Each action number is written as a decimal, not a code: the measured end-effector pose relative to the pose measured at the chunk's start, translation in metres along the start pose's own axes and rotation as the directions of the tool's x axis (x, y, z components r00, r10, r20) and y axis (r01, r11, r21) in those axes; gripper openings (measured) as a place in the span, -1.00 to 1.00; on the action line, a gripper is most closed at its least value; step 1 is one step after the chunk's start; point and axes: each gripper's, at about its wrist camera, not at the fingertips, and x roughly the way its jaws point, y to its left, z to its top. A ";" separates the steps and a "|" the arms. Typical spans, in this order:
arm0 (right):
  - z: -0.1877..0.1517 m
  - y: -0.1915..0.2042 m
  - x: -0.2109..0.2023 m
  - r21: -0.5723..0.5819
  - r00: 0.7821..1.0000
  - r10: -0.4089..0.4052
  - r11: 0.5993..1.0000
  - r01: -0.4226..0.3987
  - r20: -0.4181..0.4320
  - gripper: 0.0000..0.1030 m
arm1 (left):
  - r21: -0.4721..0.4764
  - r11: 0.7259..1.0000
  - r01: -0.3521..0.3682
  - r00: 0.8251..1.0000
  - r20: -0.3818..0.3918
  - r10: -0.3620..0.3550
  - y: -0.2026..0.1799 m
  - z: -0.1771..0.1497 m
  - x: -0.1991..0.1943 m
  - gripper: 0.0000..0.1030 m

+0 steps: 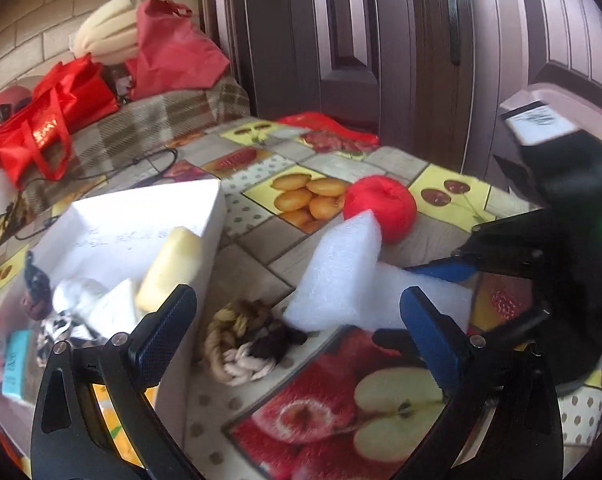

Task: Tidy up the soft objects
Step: 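Reach the left tool to a white foam strip while the right tool grasps another foam strip, then carry both white foam strips into the white box and open both tools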

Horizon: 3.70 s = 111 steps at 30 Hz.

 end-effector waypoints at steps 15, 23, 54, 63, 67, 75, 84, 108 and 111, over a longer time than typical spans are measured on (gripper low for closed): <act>-0.063 -0.071 -0.049 0.146 0.998 -0.055 0.988 0.057 -0.019 -0.03 | 0.114 0.993 0.026 0.981 -0.192 -0.004 -0.032 0.015 0.060 0.95; -0.064 -0.064 -0.050 0.121 0.997 -0.081 0.989 0.083 -0.017 -0.03 | 0.133 0.991 0.000 0.991 -0.134 0.018 -0.039 0.013 0.050 0.02; 0.016 0.038 -0.045 0.187 0.913 -0.064 0.982 -0.014 0.402 -0.03 | -0.412 0.801 -0.435 0.823 0.180 0.539 0.154 -0.072 -0.108 0.04; 0.065 0.098 -0.008 0.122 0.911 0.008 0.990 -0.064 0.412 -0.03 | -0.459 0.754 -0.469 0.813 0.108 0.572 0.182 -0.059 -0.084 0.04; 0.088 0.105 0.011 0.139 0.914 -0.013 0.989 -0.047 0.406 -0.03 | -0.499 0.731 -0.465 0.828 0.047 0.559 0.199 -0.057 -0.074 0.04; 0.114 0.097 0.036 0.225 0.922 -0.061 0.974 -0.029 0.382 -0.03 | -0.514 0.737 -0.439 0.855 0.012 0.518 0.210 -0.055 -0.063 0.04; 0.119 0.094 0.041 0.248 0.927 -0.069 0.968 -0.026 0.370 -0.03 | -0.483 0.758 -0.437 0.868 -0.006 0.497 0.208 -0.051 -0.054 0.04; 0.113 0.105 0.023 0.218 0.876 -0.117 0.976 0.014 0.468 1.00 | -0.544 0.666 -0.511 0.793 0.002 0.610 0.211 -0.059 -0.071 0.99; 0.112 0.105 0.022 0.214 0.871 -0.119 0.977 0.017 0.476 1.00 | -0.544 0.666 -0.511 0.792 0.003 0.610 0.210 -0.059 -0.071 0.99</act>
